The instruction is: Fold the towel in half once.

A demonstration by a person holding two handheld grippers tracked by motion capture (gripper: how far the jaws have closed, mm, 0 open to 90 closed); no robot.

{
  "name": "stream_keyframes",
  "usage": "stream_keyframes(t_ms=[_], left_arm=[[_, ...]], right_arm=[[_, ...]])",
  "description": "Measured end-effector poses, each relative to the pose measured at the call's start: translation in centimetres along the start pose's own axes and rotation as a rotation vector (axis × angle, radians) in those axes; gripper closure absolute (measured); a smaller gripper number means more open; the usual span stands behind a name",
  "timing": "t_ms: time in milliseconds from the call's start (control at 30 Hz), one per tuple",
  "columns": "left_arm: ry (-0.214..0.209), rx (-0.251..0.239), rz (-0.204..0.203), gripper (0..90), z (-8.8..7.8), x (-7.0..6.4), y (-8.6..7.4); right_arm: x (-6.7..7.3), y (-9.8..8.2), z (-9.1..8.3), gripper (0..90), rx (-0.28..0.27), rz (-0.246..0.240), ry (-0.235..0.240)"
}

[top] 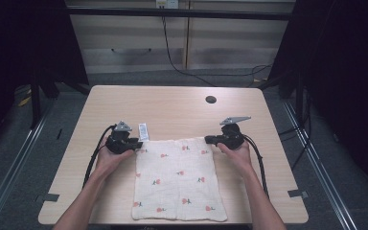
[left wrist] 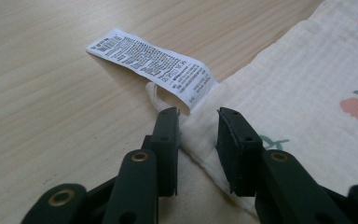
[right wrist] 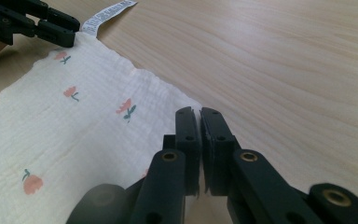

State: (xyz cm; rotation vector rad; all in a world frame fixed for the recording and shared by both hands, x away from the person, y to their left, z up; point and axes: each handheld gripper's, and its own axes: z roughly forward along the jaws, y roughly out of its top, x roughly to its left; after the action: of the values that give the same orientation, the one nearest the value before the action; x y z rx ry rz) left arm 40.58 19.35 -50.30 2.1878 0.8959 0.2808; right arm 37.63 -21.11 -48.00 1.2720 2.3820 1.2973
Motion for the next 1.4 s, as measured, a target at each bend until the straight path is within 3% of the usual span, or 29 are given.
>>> stream_keyframes(t_ms=[233, 333, 533, 800, 1000, 1200, 1400], left_arm=[[-0.028, -0.004, -0.035, 84.0, 0.1, -0.2, -0.1], [-0.064, -0.051, -0.101, 84.6, -0.2, 0.2, -0.2], [-0.102, -0.111, -0.114, 84.7, -1.3, 0.1, 0.3], [-0.129, -0.15, -0.139, 85.2, -2.1, 0.3, 1.0], [-0.16, -0.192, -0.121, 85.3, -3.2, -0.1, 2.0], [-0.172, -0.237, -0.108, 85.4, -4.4, -0.1, 3.2], [-0.162, -0.269, -0.12, 85.4, -4.8, -0.1, 4.4]], right_arm=[[-0.1, -0.3, 0.1, 86.4, -0.003, 0.012, 0.003], [-0.1, -0.3, 0.1, 86.3, -0.006, 0.011, 0.008], [-0.2, 0.0, -0.6, 86.4, -0.018, 0.011, 0.002], [-0.2, 0.4, -1.7, 86.2, -0.039, 0.008, -0.002], [-0.1, 1.2, -2.7, 86.4, -0.057, -0.005, 0.01], [0.1, 2.0, -3.8, 86.3, -0.081, -0.023, 0.003], [-0.2, 2.6, -4.7, 86.4, -0.092, -0.029, 0.006]])
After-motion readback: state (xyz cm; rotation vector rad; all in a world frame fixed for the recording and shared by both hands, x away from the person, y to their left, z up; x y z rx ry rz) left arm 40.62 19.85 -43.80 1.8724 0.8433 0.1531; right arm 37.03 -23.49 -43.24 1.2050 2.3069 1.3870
